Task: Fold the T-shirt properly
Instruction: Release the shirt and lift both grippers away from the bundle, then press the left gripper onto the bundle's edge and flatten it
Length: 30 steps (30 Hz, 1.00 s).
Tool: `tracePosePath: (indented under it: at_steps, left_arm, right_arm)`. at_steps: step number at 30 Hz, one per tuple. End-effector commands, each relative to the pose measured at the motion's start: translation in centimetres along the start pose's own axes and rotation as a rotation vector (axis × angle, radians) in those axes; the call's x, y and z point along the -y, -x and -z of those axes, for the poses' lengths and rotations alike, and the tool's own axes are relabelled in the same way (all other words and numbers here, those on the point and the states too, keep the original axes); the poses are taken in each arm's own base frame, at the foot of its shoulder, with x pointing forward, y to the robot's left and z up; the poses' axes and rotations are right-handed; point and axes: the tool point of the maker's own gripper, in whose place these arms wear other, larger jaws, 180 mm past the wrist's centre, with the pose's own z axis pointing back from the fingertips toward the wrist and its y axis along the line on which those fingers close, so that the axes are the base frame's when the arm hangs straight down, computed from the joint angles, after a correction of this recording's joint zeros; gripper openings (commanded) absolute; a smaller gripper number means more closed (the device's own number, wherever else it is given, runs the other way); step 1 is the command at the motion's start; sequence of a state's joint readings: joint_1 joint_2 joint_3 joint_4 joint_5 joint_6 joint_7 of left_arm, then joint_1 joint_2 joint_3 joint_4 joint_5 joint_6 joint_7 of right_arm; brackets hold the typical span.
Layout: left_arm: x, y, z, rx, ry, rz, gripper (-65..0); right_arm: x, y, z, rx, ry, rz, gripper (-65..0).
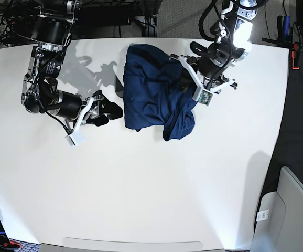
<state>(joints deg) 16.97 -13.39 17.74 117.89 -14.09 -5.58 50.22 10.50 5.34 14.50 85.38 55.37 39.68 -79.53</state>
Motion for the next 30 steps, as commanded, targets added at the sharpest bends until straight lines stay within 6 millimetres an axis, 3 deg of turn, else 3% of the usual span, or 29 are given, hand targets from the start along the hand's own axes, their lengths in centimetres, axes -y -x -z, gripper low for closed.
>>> tracePosePath:
  at_steps: [1, 11, 25, 30]
  left_arm:
    - [0.6, -1.5, -0.3, 0.062, 0.013, 0.004, -40.7]
    - [4.1, 0.1, -0.5, 0.06, 0.042, 0.152, -38.3]
    - [2.9, 0.2, 0.6, 0.072, -0.04, 0.259, -38.6]
    - [1.9, 0.5, 2.0, 0.049, -0.059, 0.274, -45.2]
  right_arm:
    - [-0.4, -2.1, -0.4, 0.057, -0.014, -0.033, -24.1]
    - [-0.5, -2.6, -0.3, 0.065, -0.015, -0.04, -24.1]
    - [-0.7, -2.6, -0.2, 0.068, -0.023, -0.037, -24.1]
    - [-0.8, -2.6, -0.2, 0.069, -0.024, -0.037, -24.1]
